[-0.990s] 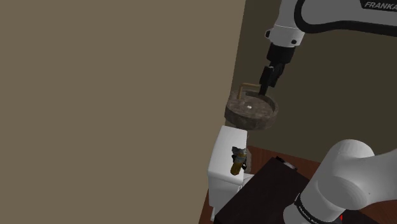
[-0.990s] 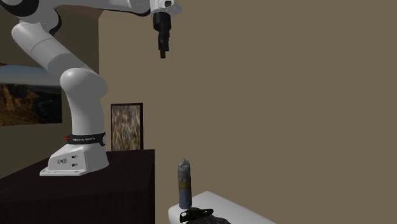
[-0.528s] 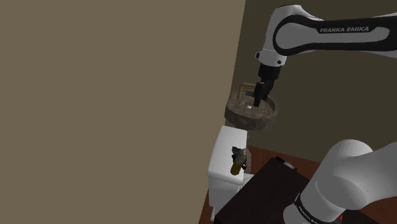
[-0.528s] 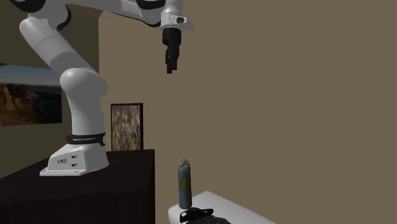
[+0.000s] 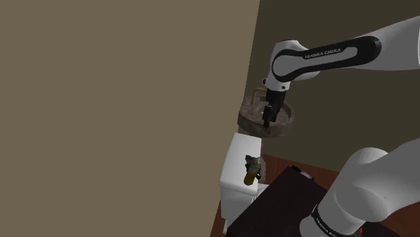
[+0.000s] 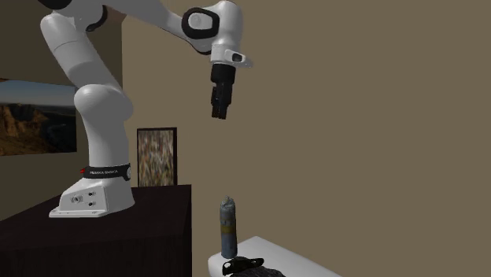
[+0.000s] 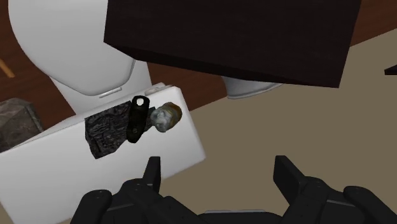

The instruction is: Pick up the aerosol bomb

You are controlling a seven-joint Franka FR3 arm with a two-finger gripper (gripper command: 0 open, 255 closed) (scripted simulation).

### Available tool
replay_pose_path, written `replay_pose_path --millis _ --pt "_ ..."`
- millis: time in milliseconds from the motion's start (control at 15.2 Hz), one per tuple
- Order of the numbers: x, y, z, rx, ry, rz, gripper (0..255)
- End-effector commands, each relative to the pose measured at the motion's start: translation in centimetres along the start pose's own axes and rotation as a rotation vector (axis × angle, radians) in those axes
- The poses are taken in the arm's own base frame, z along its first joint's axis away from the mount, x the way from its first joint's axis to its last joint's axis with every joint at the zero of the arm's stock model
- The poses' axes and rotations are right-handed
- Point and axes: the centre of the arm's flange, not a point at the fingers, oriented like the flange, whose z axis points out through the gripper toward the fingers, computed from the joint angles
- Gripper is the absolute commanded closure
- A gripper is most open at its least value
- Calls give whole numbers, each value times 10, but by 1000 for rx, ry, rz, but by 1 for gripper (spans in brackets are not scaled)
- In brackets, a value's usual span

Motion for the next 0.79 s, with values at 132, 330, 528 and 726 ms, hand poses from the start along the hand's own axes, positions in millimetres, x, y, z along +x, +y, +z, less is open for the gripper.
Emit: replay_pose_path --millis 132,330,528,726 --pt "19 27 49 42 -42 -13 0" --pt "30 45 87 74 -74 -23 0" --pt "40 62 125 106 -106 -33 0" --pt "49 78 164 138 -138 -43 0"
